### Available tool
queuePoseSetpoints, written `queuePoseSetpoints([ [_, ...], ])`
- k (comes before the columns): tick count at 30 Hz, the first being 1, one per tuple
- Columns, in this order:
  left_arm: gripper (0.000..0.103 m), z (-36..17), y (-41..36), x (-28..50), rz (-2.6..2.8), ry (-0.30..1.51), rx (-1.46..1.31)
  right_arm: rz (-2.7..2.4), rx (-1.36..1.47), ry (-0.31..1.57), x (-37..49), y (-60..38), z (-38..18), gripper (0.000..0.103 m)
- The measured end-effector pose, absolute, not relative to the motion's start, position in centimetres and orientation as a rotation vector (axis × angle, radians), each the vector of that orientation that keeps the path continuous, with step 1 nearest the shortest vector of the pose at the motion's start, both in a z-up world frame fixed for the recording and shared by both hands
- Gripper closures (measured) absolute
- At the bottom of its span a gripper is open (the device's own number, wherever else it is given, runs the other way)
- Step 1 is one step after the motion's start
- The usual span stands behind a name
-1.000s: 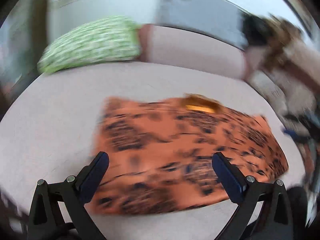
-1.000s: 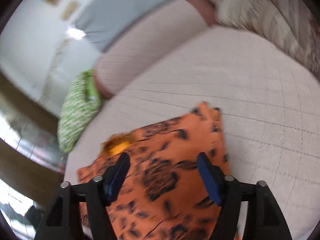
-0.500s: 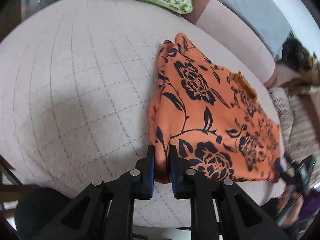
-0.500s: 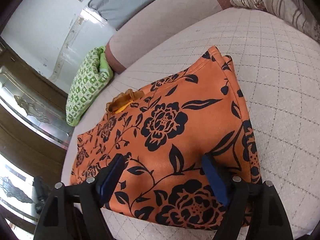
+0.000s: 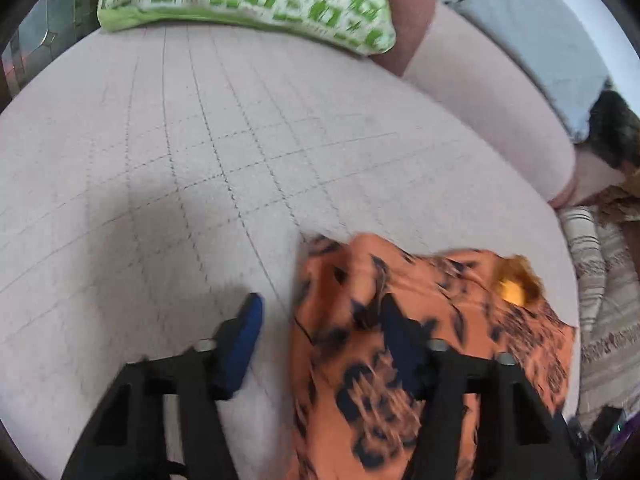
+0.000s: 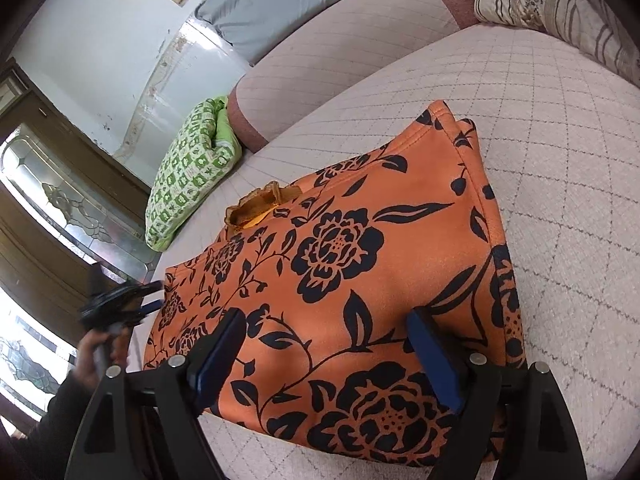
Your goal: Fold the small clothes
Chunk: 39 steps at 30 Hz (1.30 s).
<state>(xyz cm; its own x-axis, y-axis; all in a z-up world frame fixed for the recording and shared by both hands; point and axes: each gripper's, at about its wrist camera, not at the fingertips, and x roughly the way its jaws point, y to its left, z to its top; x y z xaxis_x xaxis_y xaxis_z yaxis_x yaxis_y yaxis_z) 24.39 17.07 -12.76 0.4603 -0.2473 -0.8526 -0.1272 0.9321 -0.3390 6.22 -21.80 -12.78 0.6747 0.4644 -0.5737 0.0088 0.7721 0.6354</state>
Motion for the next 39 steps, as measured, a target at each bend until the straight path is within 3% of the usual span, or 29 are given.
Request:
queuePoseSetpoints([
  [1,0.081,-13.0,16.9,24.7,-0.088,1.104,-0.363,0.279,0.650,0.799,6.3,-21.8,-12.8,0.018],
  [2,0.086,-13.6,16.6,24.9,-0.103,1.113,-0.332,0.280,0.651,0.798,6.3,-21.8,-12.8,0.018],
  [5,0.086,-14.0,16.7,25.2,-0.111,1.106,-0.369,0.283,0.646,0.797,6.6,-21.6,-12.8,0.017],
  [10,0.077,-12.5,17.3,23.9,-0.084,1.080,-0.301,0.284,0.616,0.792,6.6,-21.1,-12.6,0.013],
  [14,0.058,-11.2,15.7,22.5,-0.075,0.998,-0.182,0.277,0.623,0.786,6.5,-21.0,-12.6,0.013],
  [16,0.057,-12.8,15.2,23.2,-0.039,1.066,-0.133,0.268,0.631,0.796,6.5,-21.0,-12.4,0.013],
  [24,0.055,-12.9,15.7,23.5,-0.042,1.054,-0.136,0.380,0.826,0.747,11.5,-24.5,-8.1,0.013],
  [28,0.055,-13.2,15.1,23.5,-0.033,1.052,-0.124,0.328,0.874,0.792,17.8,-27.0,-10.6,0.013],
  [30,0.052,-13.4,15.2,23.9,-0.030,1.053,-0.125,0.201,1.002,0.888,19.8,-29.5,-15.3,0.016],
  [32,0.047,-13.0,15.3,23.7,-0.006,1.056,-0.113,0.201,1.140,0.806,18.8,-30.8,-15.4,0.021],
  [39,0.042,-8.7,15.3,18.2,-0.057,0.928,-0.126,0.339,0.939,0.792,12.9,-25.3,-9.6,0.021],
])
